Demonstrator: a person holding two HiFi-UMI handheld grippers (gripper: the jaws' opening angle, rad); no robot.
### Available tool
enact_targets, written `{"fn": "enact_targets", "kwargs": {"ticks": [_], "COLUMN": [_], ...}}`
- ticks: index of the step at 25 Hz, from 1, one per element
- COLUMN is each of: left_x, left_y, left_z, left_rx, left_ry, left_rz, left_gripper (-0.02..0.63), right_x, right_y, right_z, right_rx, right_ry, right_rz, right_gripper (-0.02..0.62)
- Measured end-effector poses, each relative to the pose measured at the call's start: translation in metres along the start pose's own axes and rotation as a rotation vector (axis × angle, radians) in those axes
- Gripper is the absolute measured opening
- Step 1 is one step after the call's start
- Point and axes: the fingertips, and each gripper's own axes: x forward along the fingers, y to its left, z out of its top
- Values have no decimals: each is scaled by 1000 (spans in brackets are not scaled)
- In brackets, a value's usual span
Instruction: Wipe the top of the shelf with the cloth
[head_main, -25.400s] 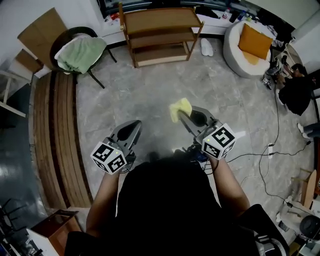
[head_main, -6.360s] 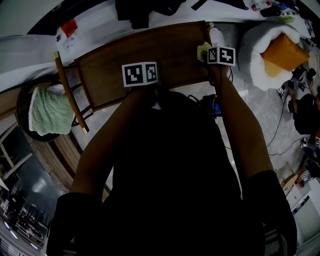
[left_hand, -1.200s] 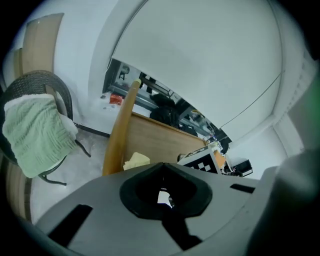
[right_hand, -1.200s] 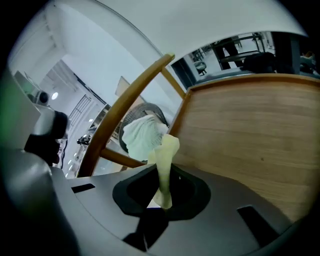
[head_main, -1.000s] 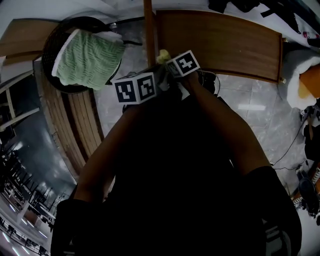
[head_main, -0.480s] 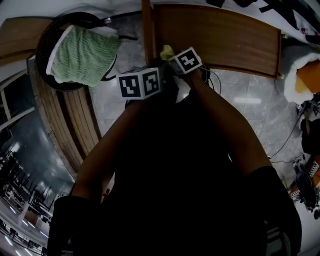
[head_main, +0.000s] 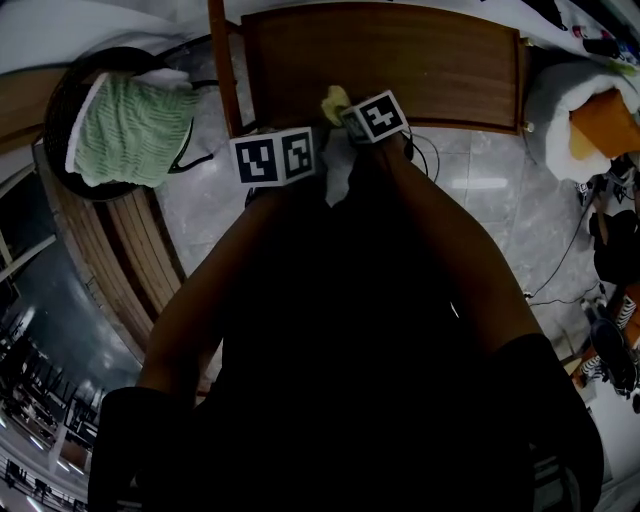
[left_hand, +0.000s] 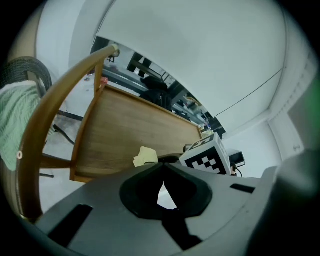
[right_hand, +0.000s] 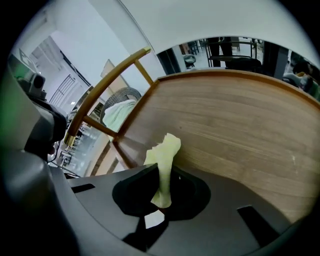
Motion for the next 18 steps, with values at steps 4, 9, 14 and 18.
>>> {"fn": "enact_targets", "kwargs": {"ticks": [4, 9, 14, 18], "left_x": [23, 47, 57, 68], "left_y": [-19, -31, -26, -33], "left_z": [6, 19, 40, 50], "left_rx": [-2, -51, -92, -86], "left_ry": [-9, -42, -89, -110], "left_rz": [9, 21, 50, 58], "left_gripper": [12, 12, 12, 12], "right_x": [-25, -57, -79, -99], "right_y": [-42, -87, -123, -150], "right_z": [-20, -39, -56, -69], "right_rx": [22, 35, 78, 90], "right_ry": [4, -11, -16, -28], "right_rz": [-17, -28, -51, -77], "right_gripper": [49, 49, 49, 49]}}
